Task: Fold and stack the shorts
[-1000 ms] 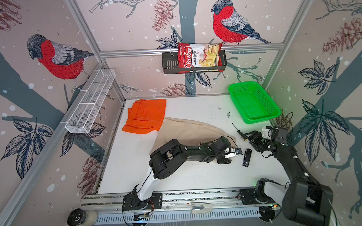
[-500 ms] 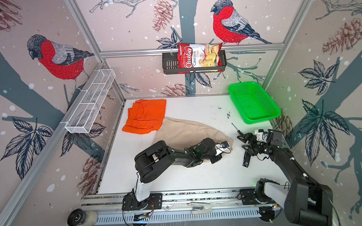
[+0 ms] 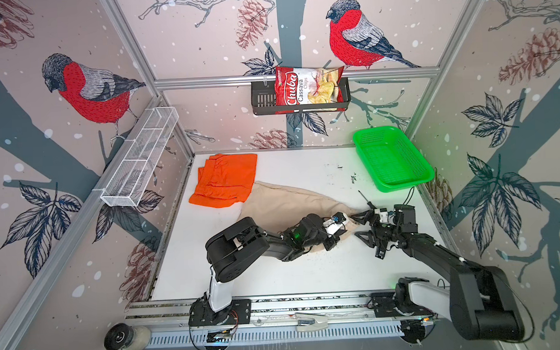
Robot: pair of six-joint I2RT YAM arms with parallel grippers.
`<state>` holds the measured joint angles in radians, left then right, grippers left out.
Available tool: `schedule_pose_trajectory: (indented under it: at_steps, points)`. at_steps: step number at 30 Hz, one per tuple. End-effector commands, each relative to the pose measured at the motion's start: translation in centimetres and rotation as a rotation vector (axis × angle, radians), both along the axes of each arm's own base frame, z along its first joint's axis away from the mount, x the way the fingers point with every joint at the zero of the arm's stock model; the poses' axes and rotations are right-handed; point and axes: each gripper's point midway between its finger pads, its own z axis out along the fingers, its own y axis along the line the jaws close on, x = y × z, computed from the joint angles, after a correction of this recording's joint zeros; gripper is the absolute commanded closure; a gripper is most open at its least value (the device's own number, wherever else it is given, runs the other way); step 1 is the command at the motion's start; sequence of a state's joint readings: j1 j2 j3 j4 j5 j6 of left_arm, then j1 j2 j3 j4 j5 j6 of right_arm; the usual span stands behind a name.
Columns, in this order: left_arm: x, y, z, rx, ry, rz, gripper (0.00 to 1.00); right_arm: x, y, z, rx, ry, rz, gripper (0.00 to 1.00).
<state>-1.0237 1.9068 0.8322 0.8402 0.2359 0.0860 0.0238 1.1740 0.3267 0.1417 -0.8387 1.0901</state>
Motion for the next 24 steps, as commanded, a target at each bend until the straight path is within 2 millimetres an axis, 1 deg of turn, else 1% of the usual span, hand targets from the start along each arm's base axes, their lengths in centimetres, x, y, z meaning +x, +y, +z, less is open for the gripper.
schedule_pose_trajectory:
  at_steps: [1, 3, 4, 5, 6, 9, 10, 12, 14, 18, 20, 24]
  points:
    - [-0.2, -0.3, 1.3, -0.031, -0.042, -0.023, 0.91, 1.6, 0.6, 1.7, 0.054, -0.075, -0.003, 0.15]
    - [-0.3, -0.3, 1.1, -0.016, -0.049, -0.03, 0.9, 1.7, 0.8, 1.5, 0.065, -0.071, 0.006, 0.15]
    - [-0.2, -0.3, 1.1, -0.01, -0.053, -0.03, 0.87, 1.7, 1.0, 1.5, 0.069, -0.075, 0.015, 0.15]
    - [-0.2, -0.3, 1.1, -0.005, -0.054, -0.029, 0.83, 1.7, 1.1, 0.9, 0.071, -0.055, 0.02, 0.15]
    - [-0.2, -0.3, 1.2, -0.002, -0.054, -0.028, 0.75, 1.6, 1.3, 0.6, 0.073, -0.048, 0.027, 0.15]
    - [0.3, -0.2, 1.7, 0.007, -0.04, 0.001, 0.46, 1.5, 1.5, 0.1, 0.067, -0.043, 0.036, 0.16]
    - [0.5, 0.0, 2.1, 0.008, -0.027, 0.021, 0.4, 1.5, 1.5, -0.1, 0.063, -0.042, 0.038, 0.16]
    - [0.7, 0.5, 2.8, 0.006, -0.014, 0.05, 0.31, 1.3, 1.5, -0.6, 0.057, -0.035, 0.042, 0.17]
    - [1.2, 1.4, 3.4, 0.006, 0.013, 0.104, 0.29, 1.0, 1.6, -1.1, 0.048, -0.025, 0.056, 0.18]
    - [2.6, 4.3, 4.1, 0.022, 0.103, 0.228, 0.23, 0.5, 1.5, -2.3, 0.014, 0.0, 0.075, 0.23]
    - [3.7, 6.2, 4.5, 0.019, 0.151, 0.296, 0.22, 0.4, 1.3, -2.8, -0.012, 0.011, 0.085, 0.27]
    - [6.5, 11.4, 5.2, -0.005, 0.262, 0.498, 0.22, 0.6, 0.6, -3.1, -0.107, 0.011, 0.093, 0.38]
